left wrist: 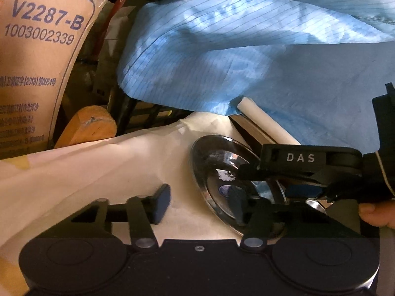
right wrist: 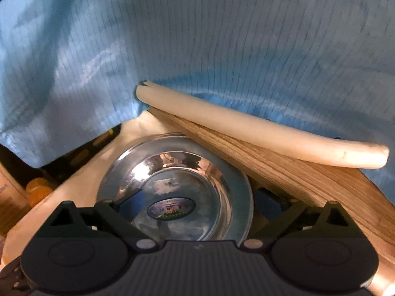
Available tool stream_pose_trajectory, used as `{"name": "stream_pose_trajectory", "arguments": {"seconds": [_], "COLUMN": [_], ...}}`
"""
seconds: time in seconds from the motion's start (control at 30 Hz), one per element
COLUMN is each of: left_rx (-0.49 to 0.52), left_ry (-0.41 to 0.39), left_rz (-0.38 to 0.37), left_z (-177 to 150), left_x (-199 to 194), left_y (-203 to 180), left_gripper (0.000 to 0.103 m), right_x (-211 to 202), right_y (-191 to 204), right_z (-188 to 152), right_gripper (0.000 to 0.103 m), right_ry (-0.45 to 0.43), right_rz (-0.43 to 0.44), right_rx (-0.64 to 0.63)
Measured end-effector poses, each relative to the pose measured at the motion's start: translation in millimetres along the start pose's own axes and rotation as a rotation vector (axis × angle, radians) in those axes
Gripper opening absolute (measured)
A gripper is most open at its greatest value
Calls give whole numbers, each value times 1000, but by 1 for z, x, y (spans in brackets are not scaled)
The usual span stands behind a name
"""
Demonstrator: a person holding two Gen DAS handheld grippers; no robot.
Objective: Organize plates and bowls
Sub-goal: 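Move both grippers to the small dark-centred plate and grasp its rim, then carry the small plate onto the stacked large plates and open both grippers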
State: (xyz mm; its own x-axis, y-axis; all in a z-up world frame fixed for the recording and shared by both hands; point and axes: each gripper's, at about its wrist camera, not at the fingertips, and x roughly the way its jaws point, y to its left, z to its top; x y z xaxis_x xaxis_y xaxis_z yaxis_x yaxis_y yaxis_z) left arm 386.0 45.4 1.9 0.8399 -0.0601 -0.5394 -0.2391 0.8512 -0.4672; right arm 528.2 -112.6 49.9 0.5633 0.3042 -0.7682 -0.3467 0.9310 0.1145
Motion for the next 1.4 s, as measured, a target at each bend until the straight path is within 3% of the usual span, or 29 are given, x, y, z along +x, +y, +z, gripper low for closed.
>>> {"name": "stream_pose_trajectory", "arguments": {"seconds": [0.27,0.47,0.8,0.97,1.07,1.13,1.4], "left_rx": [8,7,3,21,11,15,43], "left_ry": [9,11,2,6,21,26,18], "left_rz": [-12,8,58,65,63,64,86], "left_z": [0,1,-2,-6,-8,-8,-10], "left_x": [-2,-12,-55,-78,-83,-83,-92], "left_y": [2,9,36,46,52,53,50], "left_gripper": [13,13,13,13,14,14,12], "right_x": [3,-3,-19,-28,-27,-29,-47], "right_y": [4,6,20,22,29,29,22], "right_z": [-3,-5,-21,-40,-47,-48,-62], "right_gripper": [85,72,38,35,33,21,19], "right_ry": [7,23,48,77,68,57,4], "right_rz": [-22,3,107,176,149,156,171], "right_rx": [-27,-42,-29,1,-11,0,18]}}
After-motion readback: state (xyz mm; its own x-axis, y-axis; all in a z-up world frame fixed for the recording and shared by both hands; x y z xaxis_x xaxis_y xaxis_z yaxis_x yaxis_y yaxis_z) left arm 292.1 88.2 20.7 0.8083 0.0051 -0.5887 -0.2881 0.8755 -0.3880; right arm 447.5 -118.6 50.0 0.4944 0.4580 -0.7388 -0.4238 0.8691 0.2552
